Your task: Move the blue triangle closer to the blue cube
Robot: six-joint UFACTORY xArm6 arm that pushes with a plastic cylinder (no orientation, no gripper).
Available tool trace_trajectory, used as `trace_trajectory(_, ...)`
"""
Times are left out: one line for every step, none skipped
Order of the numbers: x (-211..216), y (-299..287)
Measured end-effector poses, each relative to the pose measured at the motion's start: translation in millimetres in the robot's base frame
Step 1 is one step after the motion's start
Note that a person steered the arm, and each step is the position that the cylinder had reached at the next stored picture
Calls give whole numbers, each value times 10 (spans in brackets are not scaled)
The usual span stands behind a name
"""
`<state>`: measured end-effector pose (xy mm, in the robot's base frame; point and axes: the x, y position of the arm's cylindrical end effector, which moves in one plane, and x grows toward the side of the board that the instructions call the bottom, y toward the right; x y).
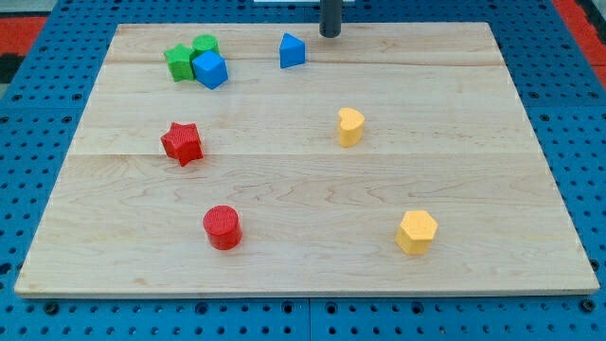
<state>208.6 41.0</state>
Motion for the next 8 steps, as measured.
trace_trajectory(110,-105)
trace_trajectory(152,-751)
trace_trajectory(151,-1076)
trace_trajectory(44,-698)
trace_trajectory(0,-153)
trace_trajectory(146,-330)
trace_trajectory(280,-426)
trace_trajectory(297,-426)
